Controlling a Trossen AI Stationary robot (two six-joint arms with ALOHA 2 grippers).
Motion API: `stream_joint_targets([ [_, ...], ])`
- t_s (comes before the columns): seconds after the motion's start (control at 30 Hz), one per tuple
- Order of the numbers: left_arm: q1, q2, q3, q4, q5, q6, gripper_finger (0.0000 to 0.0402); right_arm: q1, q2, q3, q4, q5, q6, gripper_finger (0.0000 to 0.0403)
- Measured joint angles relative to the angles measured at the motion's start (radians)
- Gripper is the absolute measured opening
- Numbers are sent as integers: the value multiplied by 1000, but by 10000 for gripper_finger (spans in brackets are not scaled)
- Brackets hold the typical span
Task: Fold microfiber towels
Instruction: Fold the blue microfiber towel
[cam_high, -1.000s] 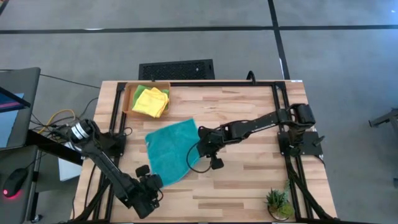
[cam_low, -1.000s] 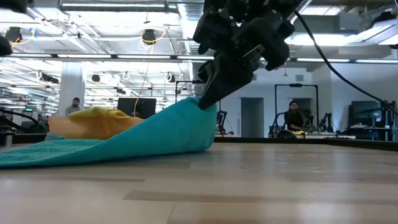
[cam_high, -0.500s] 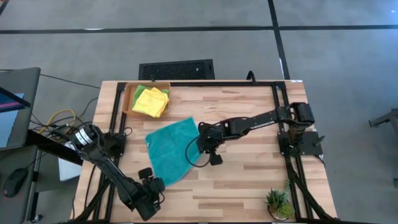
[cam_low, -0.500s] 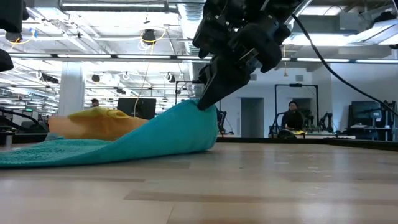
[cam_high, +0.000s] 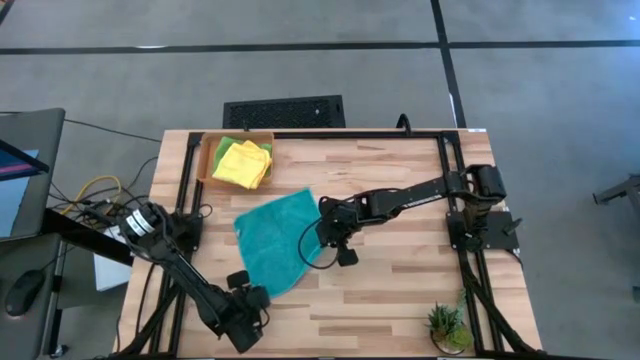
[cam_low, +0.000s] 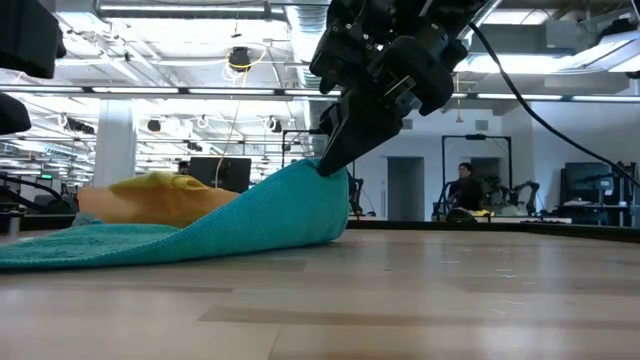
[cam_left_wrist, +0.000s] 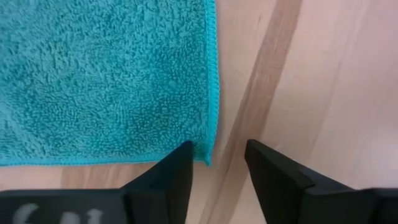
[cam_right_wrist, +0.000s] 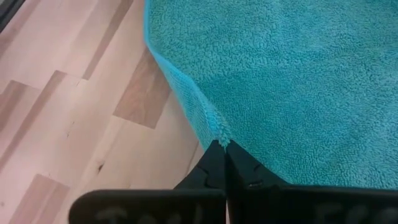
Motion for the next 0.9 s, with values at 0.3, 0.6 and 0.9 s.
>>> stream_joint_targets([
  [0.3,33,2,-1,5,72,-42,17,0,0,0,-2,0,0,7],
  [0.6,46,9,52,-50,104,-144,2,0,0,0,-31,0,43,7],
  [0.9,49,12,141,-211,125,-316,1,-3,0,28,-82,1,51,7],
])
